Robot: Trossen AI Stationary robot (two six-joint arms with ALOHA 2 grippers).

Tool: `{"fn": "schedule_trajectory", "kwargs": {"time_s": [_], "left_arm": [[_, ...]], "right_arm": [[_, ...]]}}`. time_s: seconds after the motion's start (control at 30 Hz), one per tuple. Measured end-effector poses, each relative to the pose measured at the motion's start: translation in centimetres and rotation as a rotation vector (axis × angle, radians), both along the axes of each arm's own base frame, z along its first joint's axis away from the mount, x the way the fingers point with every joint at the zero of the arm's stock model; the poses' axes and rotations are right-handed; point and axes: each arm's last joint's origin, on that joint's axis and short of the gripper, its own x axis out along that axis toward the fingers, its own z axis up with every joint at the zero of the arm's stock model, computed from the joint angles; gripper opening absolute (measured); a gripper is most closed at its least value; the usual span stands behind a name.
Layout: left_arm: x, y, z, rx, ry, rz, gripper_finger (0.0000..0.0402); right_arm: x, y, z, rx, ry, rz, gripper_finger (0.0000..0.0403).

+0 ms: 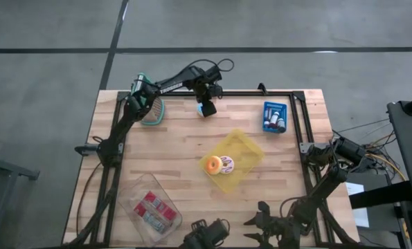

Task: Pick & Place Food Item
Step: Put the blue donut into the yellow bin

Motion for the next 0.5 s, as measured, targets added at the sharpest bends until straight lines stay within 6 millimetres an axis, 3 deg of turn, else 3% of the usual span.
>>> {"fn": "schedule_trajectory", "kwargs": {"time_s": [0.5], "left_arm": [[-1.0,-0.6,-5.1,-0.060,0.084,0.005,0.0179]], "right_arm": [[0.0,0.0,0.0,0.000,0.000,-0.001,0.0187]]}}
